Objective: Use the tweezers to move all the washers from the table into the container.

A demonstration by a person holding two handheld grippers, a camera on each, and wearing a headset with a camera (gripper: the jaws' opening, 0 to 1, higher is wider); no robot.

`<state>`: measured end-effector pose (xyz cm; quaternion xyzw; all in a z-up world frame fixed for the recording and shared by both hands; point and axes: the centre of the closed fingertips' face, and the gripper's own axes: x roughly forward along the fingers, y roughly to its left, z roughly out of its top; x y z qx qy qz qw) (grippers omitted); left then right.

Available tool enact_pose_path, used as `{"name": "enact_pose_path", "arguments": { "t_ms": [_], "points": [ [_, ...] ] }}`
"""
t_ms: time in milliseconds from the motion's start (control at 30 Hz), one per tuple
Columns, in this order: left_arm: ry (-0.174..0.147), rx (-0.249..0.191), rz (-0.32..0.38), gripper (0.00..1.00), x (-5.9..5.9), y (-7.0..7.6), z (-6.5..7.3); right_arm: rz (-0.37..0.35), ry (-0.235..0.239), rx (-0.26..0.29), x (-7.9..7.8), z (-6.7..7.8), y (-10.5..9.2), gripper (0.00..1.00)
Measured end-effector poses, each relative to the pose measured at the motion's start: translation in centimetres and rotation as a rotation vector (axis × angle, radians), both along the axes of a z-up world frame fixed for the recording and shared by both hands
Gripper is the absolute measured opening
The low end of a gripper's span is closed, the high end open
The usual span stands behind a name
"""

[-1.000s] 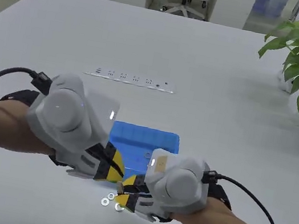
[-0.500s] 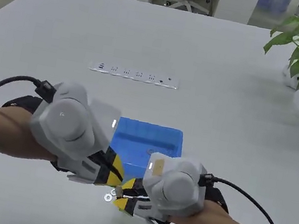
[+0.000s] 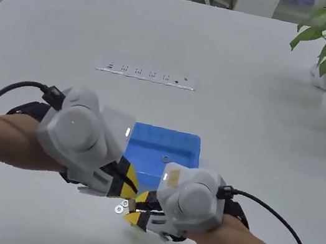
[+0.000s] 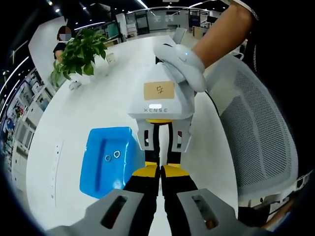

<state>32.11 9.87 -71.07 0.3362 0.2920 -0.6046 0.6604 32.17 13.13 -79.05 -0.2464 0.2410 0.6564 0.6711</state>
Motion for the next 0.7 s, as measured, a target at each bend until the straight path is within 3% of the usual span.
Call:
{"name": "enact_pose_path", "arguments": {
  "t_ms": [433, 700],
  "points": [
    [0.01, 0.001, -0.006, 0.05, 0.12, -0.35, -0.18, -0.018, 0.024, -0.002, -0.04, -0.06, -0.14, 0.1],
    [0.002, 0.011, -0.017, 0.05, -0.15, -0.39, 0.08, -0.001, 0.011, -0.023, -0.16, 0.09, -0.19, 0.1]
  ]
}}
